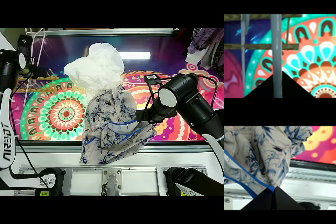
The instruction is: Fold the clothes and pants, and hang the long-sleeved shirts on hangers.
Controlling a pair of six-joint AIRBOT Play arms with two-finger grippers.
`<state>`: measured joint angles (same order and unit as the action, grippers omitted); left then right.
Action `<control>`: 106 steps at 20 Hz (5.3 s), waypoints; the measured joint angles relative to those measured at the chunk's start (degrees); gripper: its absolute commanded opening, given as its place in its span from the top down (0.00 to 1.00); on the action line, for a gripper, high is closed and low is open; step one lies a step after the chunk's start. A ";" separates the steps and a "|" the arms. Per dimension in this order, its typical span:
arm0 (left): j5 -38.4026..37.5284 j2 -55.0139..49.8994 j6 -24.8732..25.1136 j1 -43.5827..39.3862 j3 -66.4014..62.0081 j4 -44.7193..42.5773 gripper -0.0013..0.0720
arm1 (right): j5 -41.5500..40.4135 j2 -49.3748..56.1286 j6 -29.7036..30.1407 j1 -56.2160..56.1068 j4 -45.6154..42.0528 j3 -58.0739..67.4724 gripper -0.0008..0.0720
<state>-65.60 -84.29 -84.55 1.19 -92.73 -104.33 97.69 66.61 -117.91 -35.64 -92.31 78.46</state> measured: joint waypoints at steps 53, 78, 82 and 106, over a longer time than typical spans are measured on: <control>-28.44 32.37 70.12 -1.49 51.28 49.83 0.97 | 0.02 0.04 0.00 0.00 -0.02 0.00 0.97; -9.27 25.70 69.66 -12.94 51.30 59.21 0.97 | -9.33 -0.04 6.91 -5.11 -0.39 6.05 0.97; -7.85 25.68 69.70 -13.86 51.30 59.45 0.97 | -14.53 -0.02 6.86 -8.26 0.48 6.10 0.97; -7.43 25.68 69.68 -14.14 51.30 59.49 0.97 | -23.91 1.55 9.77 -13.40 9.44 6.10 0.35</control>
<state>-73.03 -58.61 -14.87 -12.95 -41.43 -44.84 73.78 68.16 -108.14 -49.04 -82.87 84.55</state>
